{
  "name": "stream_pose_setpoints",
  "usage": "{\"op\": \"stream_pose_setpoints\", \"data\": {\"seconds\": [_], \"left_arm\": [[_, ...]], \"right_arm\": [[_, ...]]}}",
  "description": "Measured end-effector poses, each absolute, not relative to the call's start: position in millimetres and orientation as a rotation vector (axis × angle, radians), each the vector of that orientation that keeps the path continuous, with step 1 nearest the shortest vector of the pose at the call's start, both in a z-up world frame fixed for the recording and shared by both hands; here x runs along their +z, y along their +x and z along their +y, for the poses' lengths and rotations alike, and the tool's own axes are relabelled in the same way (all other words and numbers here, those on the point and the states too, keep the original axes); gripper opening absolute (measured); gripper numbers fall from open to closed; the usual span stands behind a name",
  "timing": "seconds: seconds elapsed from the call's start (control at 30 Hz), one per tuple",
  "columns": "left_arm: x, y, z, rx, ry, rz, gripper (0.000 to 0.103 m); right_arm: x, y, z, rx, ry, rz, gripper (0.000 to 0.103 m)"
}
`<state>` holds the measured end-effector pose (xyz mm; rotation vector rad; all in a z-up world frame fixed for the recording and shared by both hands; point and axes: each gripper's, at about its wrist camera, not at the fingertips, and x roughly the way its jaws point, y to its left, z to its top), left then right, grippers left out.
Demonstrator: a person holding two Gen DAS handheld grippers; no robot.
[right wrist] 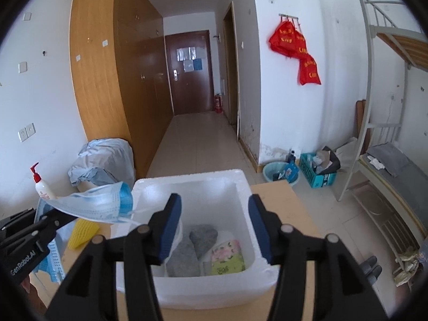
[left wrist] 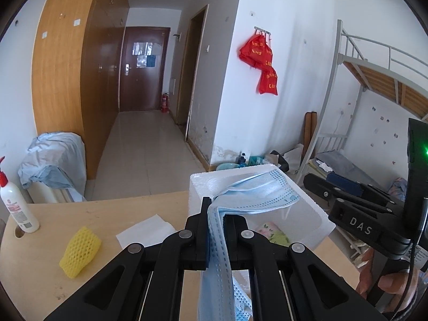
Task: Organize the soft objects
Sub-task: 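Open the right gripper over the foam box to drop the tissue pack, then lower the blue mask into the foam box and open the left gripper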
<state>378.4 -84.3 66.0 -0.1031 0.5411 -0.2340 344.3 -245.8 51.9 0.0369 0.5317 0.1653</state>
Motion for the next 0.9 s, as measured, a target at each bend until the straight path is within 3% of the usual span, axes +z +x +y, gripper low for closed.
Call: {"op": "stream_pose_setpoints", "data": {"seconds": [0.3, 0.57, 0.9], "left_arm": [[67.2, 379.8, -88.1, -0.234, -0.095, 0.544, 0.007], [65.8, 382.5, -94.0, -0.244, -0.094, 0.551, 0.007], [69.5, 395.6, -117.2, -0.306, -0.074, 0.558, 0.007]], "right_arm": [[55.4, 344.3, -252.6, 0.157, 0.057, 0.528, 0.07], [56.0, 341.8, -259.5, 0.124, 0.066, 0.513, 0.094], [59.1, 327.7, -289.1, 0.06, 0.105, 0.487, 0.096]]}}
